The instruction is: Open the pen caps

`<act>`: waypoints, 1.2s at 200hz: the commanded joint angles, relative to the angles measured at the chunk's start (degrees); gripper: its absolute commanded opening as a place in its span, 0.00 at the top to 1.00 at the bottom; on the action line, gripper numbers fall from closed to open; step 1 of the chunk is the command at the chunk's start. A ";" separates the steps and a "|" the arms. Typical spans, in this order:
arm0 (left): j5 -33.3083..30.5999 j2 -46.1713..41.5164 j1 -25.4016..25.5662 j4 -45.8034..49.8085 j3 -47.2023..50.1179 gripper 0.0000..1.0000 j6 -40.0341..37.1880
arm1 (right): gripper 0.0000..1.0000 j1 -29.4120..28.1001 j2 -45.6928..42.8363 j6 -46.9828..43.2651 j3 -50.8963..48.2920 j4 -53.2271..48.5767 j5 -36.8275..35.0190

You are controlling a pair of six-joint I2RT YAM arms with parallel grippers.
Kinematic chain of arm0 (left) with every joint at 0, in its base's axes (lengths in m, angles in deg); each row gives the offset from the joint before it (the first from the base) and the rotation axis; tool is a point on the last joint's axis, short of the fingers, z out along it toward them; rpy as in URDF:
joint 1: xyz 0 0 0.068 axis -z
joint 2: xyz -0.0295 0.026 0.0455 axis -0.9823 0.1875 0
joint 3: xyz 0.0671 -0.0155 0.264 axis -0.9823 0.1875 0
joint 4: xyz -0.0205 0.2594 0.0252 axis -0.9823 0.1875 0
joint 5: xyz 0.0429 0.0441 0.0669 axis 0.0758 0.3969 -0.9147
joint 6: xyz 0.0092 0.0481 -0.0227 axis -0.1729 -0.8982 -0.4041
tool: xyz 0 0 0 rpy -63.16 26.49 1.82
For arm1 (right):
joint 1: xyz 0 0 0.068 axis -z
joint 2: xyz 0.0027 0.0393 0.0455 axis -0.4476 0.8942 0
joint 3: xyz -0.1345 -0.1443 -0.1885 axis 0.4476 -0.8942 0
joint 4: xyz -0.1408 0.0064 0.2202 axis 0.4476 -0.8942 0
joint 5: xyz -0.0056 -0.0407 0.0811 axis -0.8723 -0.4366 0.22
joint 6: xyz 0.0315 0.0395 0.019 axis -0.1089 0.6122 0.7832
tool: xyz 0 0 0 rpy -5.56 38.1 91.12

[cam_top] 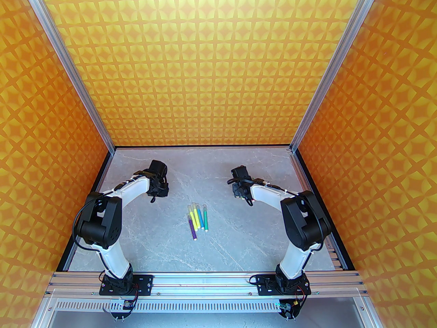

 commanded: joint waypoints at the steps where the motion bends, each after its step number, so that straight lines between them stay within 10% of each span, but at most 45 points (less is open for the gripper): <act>1: -2.11 1.09 -0.32 2.20 -1.56 0.99 -0.62 | 1.00 0.34 1.67 2.38 1.73 -2.41 -2.54; 240: -2.09 4.28 -0.09 2.25 -1.31 0.78 -1.59 | 0.79 1.71 5.45 4.51 3.39 -5.40 -2.94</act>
